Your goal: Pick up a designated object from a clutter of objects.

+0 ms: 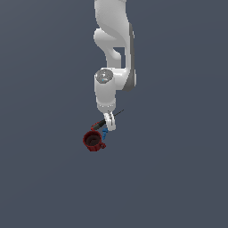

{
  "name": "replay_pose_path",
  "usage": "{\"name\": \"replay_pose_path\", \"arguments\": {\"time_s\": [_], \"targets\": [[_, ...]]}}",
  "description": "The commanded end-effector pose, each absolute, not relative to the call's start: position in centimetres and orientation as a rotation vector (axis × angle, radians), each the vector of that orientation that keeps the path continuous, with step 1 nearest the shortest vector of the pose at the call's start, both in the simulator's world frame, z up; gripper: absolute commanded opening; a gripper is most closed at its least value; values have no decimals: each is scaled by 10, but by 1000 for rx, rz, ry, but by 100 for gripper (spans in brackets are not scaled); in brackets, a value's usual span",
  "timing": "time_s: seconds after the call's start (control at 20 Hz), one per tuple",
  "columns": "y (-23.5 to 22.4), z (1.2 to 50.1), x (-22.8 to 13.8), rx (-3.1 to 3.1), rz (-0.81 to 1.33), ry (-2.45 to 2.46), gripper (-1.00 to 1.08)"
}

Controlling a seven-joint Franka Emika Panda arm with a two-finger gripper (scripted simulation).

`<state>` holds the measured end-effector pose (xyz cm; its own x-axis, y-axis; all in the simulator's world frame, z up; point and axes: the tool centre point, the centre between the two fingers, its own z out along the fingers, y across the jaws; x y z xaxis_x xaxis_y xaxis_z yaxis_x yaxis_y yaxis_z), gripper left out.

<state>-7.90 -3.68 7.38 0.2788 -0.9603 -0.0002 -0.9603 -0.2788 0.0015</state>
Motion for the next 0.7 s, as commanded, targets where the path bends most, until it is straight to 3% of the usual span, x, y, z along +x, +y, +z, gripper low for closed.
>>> {"name": "replay_pose_path", "arguments": {"time_s": [0.0,0.65], "targets": [[-42,88,-74,2511,0,-1887,-100],[-82,195,-37,2506,3,-1887,-100]]}}
